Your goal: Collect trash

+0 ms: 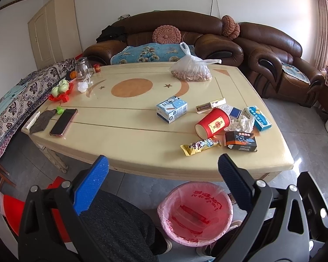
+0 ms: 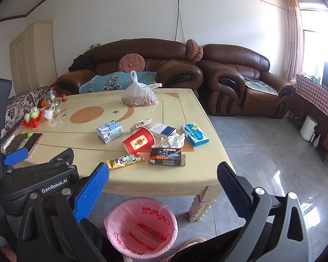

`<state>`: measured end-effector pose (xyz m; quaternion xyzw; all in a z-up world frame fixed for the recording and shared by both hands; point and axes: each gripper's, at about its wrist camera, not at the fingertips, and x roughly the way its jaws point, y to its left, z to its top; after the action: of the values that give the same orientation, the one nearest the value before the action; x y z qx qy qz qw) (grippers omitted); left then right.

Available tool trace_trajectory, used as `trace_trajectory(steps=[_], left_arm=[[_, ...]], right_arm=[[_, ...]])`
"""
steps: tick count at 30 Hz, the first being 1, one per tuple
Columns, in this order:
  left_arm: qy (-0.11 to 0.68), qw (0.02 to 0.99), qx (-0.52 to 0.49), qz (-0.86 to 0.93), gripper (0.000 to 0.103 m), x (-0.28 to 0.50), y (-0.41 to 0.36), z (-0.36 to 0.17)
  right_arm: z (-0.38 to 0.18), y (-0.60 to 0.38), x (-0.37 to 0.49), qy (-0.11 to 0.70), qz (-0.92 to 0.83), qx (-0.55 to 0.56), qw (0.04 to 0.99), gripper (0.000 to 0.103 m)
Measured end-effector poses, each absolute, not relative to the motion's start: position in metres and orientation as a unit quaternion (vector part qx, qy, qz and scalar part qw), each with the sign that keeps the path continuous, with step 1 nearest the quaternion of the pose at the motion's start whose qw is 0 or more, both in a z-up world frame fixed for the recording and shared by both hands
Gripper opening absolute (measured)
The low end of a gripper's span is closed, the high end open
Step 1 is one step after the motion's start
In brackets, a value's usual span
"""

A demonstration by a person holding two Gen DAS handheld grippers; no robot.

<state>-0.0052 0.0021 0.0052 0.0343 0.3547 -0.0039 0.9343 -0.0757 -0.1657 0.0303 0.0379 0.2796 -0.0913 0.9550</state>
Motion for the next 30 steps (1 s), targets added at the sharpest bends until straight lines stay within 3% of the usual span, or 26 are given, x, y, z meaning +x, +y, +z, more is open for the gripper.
trace_trajectory(steps=[30], left_arm=[[0.364, 0.931, 0.027, -0.008, 0.098, -0.0028, 0.0034, 0.0066]], right_arm=[[0.029, -0.169, -0.0752, 0.276, -0.084, 0.045, 0.956, 0.097]])
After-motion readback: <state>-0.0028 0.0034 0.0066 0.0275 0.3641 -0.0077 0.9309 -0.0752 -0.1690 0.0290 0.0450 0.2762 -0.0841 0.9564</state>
